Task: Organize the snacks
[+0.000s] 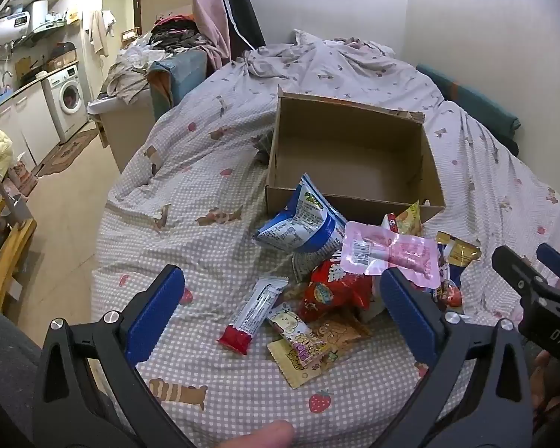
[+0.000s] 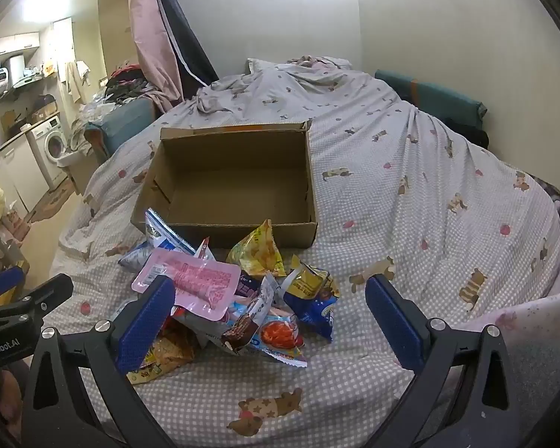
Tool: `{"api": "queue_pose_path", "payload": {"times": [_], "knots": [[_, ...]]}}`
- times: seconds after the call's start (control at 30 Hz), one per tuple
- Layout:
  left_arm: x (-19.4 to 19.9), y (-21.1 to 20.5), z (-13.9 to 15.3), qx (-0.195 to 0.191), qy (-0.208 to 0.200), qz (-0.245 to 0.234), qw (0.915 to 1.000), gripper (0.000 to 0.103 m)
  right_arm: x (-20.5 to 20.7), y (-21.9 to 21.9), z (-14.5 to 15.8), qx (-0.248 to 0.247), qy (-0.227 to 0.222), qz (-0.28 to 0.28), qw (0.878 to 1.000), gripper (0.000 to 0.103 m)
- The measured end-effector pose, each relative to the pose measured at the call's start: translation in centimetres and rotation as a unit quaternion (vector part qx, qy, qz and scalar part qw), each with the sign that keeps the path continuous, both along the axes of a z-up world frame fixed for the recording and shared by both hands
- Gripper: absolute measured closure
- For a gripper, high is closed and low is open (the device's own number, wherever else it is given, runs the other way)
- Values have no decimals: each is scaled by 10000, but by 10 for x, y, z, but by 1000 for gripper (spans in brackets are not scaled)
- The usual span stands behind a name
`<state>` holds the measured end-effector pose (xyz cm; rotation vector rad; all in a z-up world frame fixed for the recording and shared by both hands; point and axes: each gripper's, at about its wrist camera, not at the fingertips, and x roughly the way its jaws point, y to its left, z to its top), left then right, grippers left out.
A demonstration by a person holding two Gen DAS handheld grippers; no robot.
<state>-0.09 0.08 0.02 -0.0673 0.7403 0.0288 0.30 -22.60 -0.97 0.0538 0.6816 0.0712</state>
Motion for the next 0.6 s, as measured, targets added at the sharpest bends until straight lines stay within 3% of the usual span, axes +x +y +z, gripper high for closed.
{"api": "queue_pose_path", "payload": {"times": [0.6], "knots": [[1, 4, -1, 17, 88, 46, 9999, 0, 0, 1, 0, -27, -8, 3, 10000, 0]]}}
